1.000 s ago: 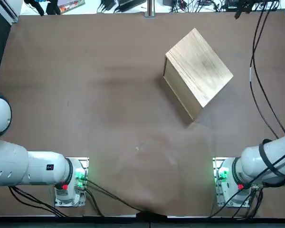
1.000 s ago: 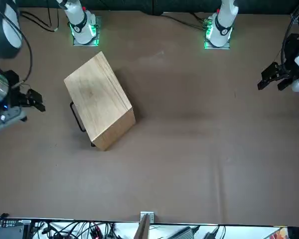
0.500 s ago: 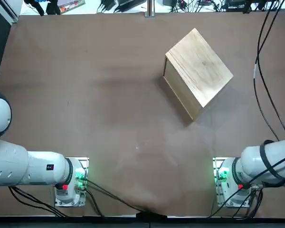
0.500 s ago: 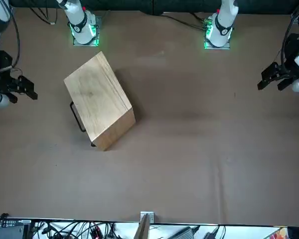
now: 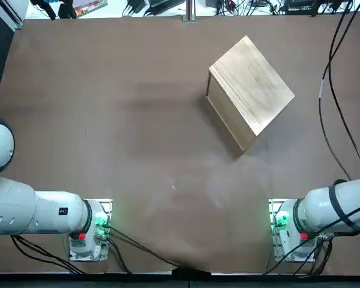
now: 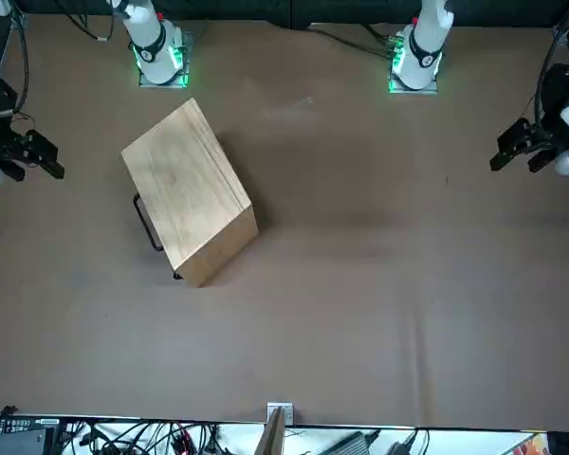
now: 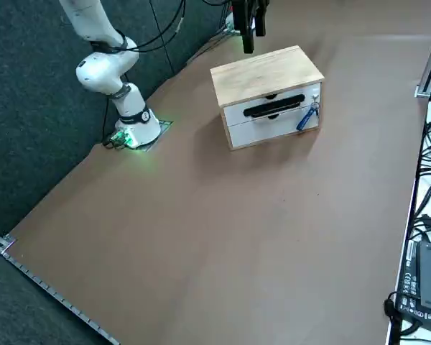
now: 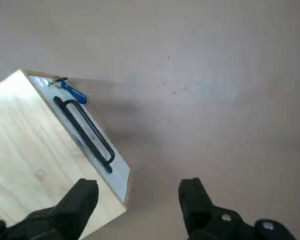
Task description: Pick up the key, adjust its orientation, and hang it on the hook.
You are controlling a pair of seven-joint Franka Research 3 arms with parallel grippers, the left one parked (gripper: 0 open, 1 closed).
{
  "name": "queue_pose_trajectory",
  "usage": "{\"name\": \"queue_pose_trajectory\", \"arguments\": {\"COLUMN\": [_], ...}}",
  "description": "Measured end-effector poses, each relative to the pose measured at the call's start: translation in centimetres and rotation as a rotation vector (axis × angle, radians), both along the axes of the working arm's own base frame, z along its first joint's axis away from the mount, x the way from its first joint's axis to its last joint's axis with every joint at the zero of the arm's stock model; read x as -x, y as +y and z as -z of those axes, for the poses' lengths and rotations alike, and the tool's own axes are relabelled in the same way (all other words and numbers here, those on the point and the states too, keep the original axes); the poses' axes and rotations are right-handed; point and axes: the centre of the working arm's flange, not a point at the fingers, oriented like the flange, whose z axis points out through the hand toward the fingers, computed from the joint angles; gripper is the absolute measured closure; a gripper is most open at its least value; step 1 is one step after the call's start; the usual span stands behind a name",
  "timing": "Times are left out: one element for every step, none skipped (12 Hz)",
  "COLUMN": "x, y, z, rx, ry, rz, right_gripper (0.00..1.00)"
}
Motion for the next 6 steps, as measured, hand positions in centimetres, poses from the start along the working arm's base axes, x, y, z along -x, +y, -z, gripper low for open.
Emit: {"name": "queue_pose_trajectory", "arguments": {"x": [0.3, 0.6, 0.9, 1.2, 1.4, 1.5], "y": [0.3, 0.6, 0.8, 0.9, 0.9, 0.8], "z": [-0.1, -0.1, -0.2, -0.3, -0.4, -0.4], "rx": [0.001, 0.002, 0.002, 0.002, 0.002, 0.002], "ry": [0.001, 0.003, 0.003, 0.003, 0.003, 0.002], "rz": [0.024, 0.042, 0.051, 0.056, 0.06, 0.063], "right_gripper": [0.0, 0.0, 0.0, 0.0, 0.0, 0.0]}}
